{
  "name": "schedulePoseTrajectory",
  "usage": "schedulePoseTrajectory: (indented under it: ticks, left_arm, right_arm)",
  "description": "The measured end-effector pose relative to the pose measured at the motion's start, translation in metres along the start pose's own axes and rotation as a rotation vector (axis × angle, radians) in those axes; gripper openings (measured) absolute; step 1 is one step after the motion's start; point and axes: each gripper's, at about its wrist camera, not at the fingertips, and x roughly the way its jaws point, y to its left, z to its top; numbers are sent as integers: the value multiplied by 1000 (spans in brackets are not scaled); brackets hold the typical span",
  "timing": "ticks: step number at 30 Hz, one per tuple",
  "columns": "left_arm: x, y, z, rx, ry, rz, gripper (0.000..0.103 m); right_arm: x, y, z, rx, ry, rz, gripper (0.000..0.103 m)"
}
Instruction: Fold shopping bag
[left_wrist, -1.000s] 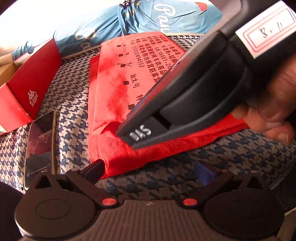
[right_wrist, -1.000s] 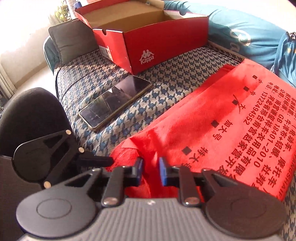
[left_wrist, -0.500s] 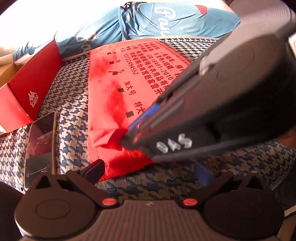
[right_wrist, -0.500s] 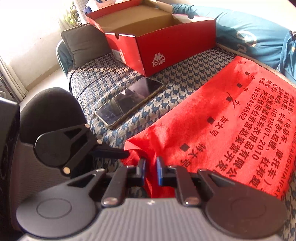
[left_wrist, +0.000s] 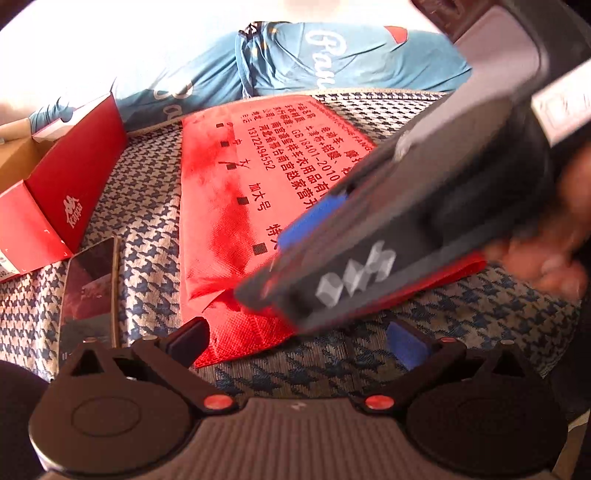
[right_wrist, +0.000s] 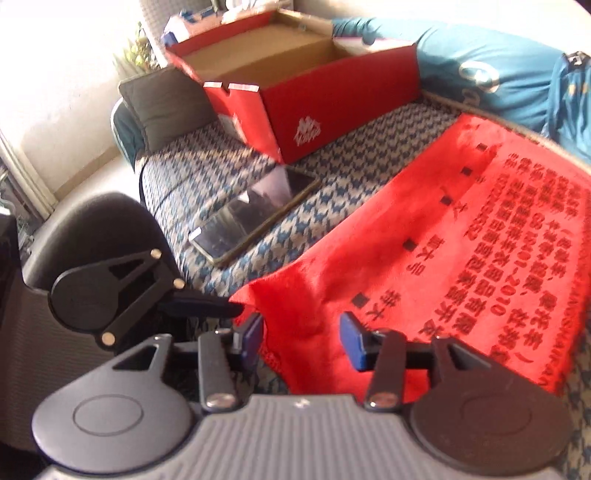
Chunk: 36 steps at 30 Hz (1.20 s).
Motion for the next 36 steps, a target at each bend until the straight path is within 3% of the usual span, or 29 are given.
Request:
schedulePoseTrajectory:
  ticks: [8,14,18,29,36]
  left_arm:
    - [-8,0,28,23,-57,-1,103]
    - [-10,0,45,49,-82,15,103]
    - [-2,3,49,69,-68,-49,103]
    - [61,3,63,115,16,-42,103]
    - [76,13,55,22,36,-75,103]
  right_arm:
    - [-15,-24,-6,-18,-5,-153,52]
    - [-15,-47,-17,95,-37,-153,60]
    - [-15,-53,-19,98,-38,-153,64]
    - [-20,-75,-21,165,-63,-241,64]
    - [-4,-79,-21,180,-26,-274,71]
